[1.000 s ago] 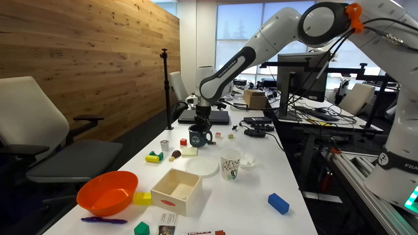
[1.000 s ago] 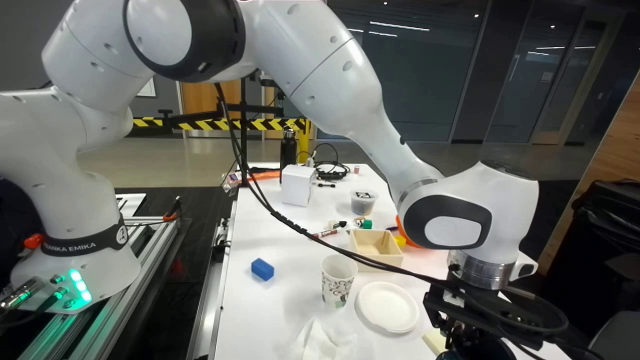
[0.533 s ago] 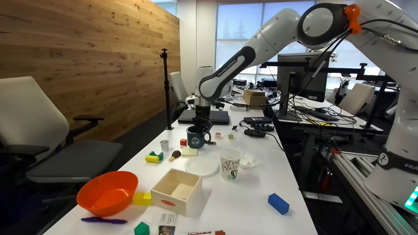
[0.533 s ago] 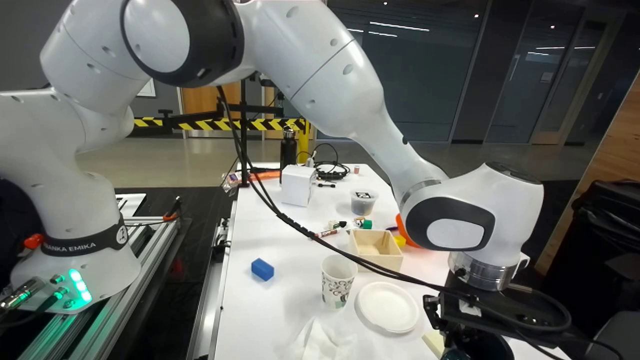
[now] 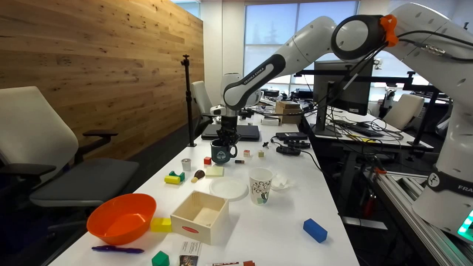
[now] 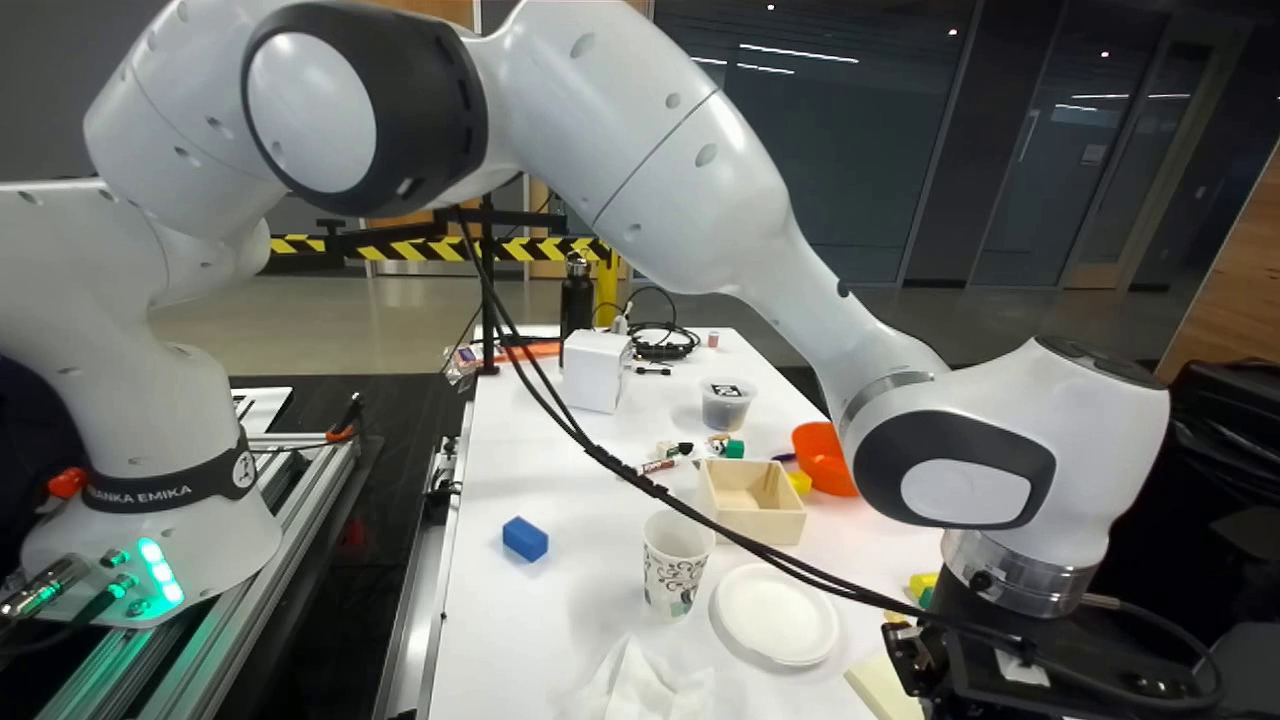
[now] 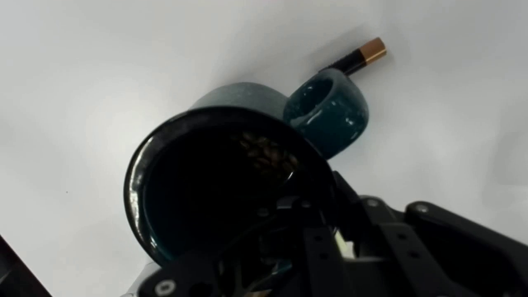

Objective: Move the blue cup forward

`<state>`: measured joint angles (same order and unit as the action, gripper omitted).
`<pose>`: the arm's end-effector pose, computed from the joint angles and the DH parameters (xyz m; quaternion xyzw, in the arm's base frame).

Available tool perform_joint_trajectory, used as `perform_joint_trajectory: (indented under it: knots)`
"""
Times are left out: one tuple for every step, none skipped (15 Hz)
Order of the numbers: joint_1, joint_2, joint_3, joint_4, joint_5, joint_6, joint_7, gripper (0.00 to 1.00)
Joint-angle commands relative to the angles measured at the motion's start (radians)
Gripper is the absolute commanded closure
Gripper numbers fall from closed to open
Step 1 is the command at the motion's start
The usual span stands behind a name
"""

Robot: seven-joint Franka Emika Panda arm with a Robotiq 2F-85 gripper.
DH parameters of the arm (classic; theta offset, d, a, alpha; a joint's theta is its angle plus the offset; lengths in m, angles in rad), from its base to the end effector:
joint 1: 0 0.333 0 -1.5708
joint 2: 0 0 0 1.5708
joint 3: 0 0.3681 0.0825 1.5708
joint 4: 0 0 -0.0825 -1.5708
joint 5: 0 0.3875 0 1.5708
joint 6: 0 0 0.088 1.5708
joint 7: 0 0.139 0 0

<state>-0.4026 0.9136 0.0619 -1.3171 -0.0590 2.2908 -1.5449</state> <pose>0.7442 -0.2795 0.1876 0.8203 0.5710 0.0193 0.0243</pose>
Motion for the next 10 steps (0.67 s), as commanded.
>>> perform_joint_trajectory:
  knots:
    - [-0.021,0.071,0.002,0.141,0.036,-0.073,-0.08,0.96]
    - [-0.026,0.087,0.002,0.162,0.036,-0.086,-0.095,0.96]
    - [-0.028,0.104,-0.001,0.182,0.036,-0.098,-0.102,0.96]
    - [-0.029,0.12,-0.003,0.2,0.037,-0.109,-0.104,0.96]
    - [-0.03,0.133,-0.003,0.218,0.037,-0.12,-0.109,0.96]
    - [-0.032,0.144,0.0,0.234,0.039,-0.125,-0.121,0.96]
    - [-0.033,0.15,0.002,0.249,0.041,-0.131,-0.131,0.96]
    - [-0.032,0.155,0.004,0.259,0.044,-0.133,-0.139,0.96]
    - [-0.031,0.162,0.004,0.272,0.045,-0.137,-0.145,0.96]
    - [-0.028,0.169,0.002,0.282,0.046,-0.141,-0.148,0.96]
